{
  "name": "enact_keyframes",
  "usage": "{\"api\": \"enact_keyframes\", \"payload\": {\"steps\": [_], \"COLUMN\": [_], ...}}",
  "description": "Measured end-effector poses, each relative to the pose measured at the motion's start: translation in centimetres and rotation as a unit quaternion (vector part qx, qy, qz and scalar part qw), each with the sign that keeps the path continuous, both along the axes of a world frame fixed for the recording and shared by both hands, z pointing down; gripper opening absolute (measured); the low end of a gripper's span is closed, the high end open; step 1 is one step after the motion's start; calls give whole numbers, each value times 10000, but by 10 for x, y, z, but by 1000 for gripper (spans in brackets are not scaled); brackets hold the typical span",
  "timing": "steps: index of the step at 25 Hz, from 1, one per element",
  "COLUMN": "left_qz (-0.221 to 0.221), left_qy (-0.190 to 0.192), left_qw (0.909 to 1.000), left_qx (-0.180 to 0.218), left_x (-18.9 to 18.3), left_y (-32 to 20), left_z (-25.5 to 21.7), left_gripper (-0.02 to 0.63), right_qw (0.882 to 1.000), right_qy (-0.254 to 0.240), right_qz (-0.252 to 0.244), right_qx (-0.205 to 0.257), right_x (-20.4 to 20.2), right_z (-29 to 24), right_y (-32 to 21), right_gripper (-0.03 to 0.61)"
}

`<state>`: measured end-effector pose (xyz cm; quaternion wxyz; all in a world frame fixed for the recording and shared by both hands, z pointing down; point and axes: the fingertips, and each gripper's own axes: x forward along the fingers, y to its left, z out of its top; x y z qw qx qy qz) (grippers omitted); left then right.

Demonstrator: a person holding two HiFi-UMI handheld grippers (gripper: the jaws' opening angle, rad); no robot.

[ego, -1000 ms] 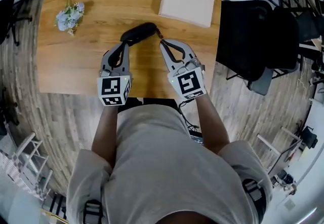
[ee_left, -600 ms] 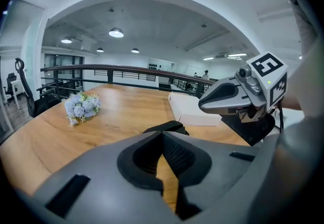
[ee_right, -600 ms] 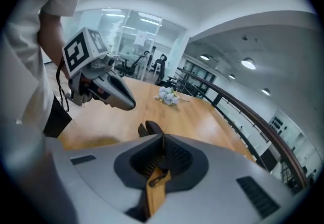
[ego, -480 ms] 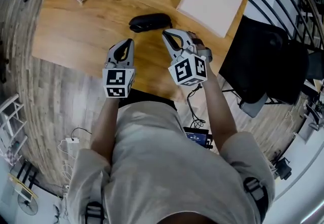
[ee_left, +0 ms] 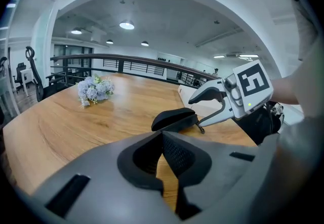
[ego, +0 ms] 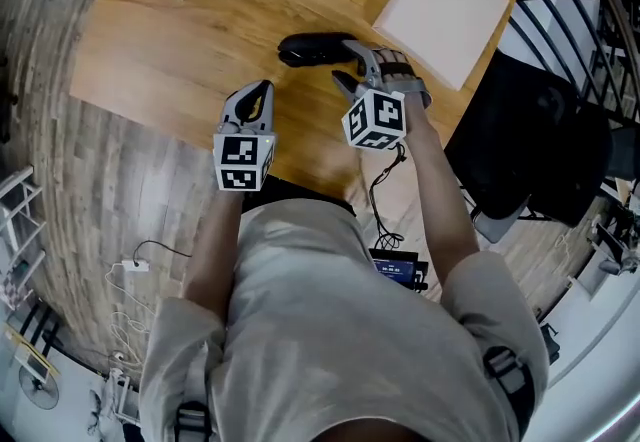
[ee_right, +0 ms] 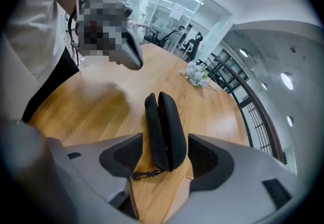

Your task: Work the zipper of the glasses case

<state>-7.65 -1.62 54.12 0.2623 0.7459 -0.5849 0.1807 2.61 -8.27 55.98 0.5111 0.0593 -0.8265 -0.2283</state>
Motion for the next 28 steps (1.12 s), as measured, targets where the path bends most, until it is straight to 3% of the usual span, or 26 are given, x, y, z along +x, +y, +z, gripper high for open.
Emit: {"api": "enact_keyframes", "payload": {"steps": [6,14,17,22,25,26,28], "left_qz": [-134,-113,399,1124,1683,2002,2755], "left_qy": [27,18,-112,-685,-1073,-1207,-1447], "left_qw": [9998,9997,9991,9911,9795,9719,9500], "left_qx": [-124,-196,-64,204,273,274,250], "left_x": [-15,-28,-22,-30,-29,-26,-16], "left_y": [11,12,7,-7,-18,-21,-26], "left_z": [4,7,-1,-20,-29,-30,-28], "left_gripper": [23,23,23,23,28,59,259], "right_qw": [9977,9956,9962,9985,9991,9991,9990], "right_qy": [458,684,645,288,-16,-112,-287], "right_qz": [-505,-631,-584,-442,-375,-352,-276], "right_qx": [-8,-86,-35,-135,-214,-213,-187], "right_x": [-10,-21,-23,-32,-40,-42,-47], "right_z": [22,42,37,17,-1,-7,-20], "right_y": [-9,-17,-17,-4,7,10,15], "right_gripper": [310,321,318,291,288,287,285]}}
